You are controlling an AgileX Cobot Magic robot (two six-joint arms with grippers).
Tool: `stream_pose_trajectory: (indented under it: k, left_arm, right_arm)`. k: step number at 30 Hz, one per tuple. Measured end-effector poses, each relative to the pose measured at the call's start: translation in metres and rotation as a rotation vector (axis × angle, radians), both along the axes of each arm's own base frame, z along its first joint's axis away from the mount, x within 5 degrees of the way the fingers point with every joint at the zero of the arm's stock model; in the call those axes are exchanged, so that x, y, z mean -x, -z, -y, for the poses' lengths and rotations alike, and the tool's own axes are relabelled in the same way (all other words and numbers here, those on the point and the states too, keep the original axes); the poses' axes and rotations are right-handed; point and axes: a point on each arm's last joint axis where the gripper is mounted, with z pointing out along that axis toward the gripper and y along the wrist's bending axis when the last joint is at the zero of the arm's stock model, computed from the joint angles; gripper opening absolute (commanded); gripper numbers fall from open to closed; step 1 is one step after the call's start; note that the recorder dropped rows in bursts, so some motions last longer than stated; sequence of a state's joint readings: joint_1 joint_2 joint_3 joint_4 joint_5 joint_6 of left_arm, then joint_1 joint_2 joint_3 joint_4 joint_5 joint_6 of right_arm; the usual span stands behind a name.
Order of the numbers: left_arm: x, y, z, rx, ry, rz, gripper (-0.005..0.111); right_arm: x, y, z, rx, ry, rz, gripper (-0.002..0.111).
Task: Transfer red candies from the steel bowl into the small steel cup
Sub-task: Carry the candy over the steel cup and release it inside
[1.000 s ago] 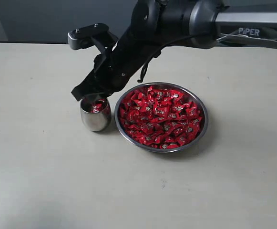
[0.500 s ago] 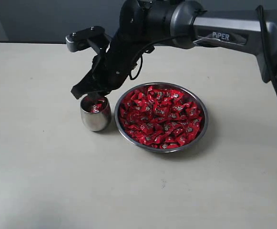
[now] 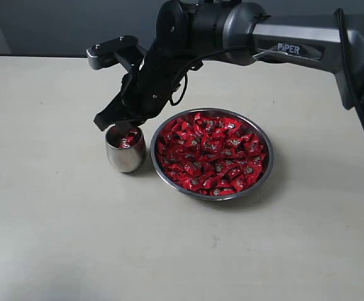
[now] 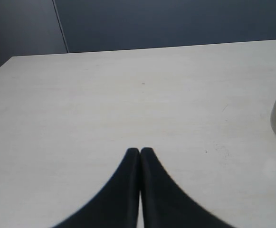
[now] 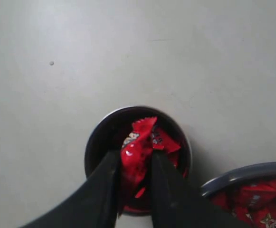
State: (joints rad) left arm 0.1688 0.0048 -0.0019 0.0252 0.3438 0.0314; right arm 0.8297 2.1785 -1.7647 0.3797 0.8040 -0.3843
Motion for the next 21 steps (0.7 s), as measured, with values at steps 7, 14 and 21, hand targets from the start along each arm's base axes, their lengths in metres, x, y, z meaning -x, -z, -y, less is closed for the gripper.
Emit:
stream_pose_trajectory:
  k: [7,14,21]
  left_arm:
    - [0.000,0.000,0.000,0.000,0.000,0.000,0.000]
    - [0.000,0.000,0.000,0.000,0.000,0.000,0.000]
    - [0.000,0.000,0.000,0.000,0.000,0.000,0.000]
  right_arm:
    - [0.000,0.000,0.000,0.000,0.000,0.000,0.042]
    - [0.000,0.000,0.000,0.001,-0.001,-0.001,0.042]
    - [0.000,-0.014,0.006,0.027,0.001,0.039,0.042]
